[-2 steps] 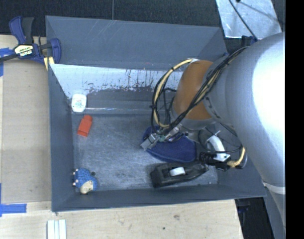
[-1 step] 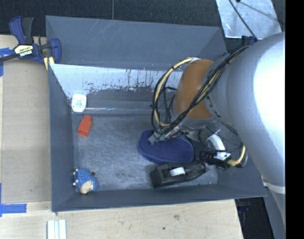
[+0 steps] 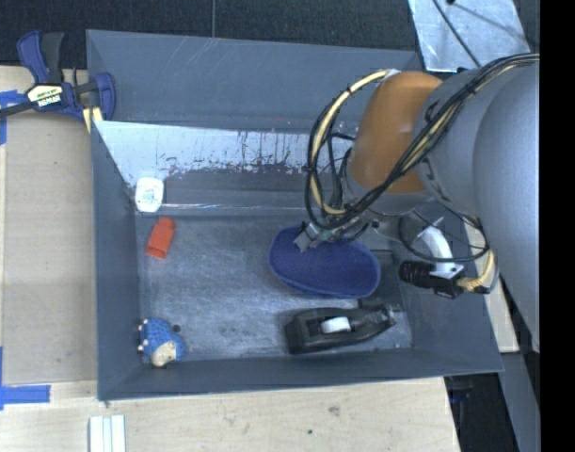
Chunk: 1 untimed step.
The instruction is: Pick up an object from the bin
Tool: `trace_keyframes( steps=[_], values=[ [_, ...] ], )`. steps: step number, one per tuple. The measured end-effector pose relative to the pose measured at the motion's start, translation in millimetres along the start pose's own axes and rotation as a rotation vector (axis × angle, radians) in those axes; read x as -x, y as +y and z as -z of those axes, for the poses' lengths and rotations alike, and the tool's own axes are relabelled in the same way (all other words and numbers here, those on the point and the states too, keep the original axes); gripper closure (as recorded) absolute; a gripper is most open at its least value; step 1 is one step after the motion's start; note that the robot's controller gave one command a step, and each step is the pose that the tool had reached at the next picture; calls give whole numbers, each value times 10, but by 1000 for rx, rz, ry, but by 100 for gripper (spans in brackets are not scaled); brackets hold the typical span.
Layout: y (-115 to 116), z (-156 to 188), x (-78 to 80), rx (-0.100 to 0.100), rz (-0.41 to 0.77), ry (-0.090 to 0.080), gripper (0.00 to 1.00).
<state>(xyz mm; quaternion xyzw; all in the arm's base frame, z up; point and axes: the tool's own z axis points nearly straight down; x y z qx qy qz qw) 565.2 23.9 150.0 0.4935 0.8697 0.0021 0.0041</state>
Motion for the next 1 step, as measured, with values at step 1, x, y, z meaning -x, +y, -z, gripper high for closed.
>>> trace_keyframes(
  steps=[1],
  values=[
    [4,271,16,-4,3,2,100]
  ],
)
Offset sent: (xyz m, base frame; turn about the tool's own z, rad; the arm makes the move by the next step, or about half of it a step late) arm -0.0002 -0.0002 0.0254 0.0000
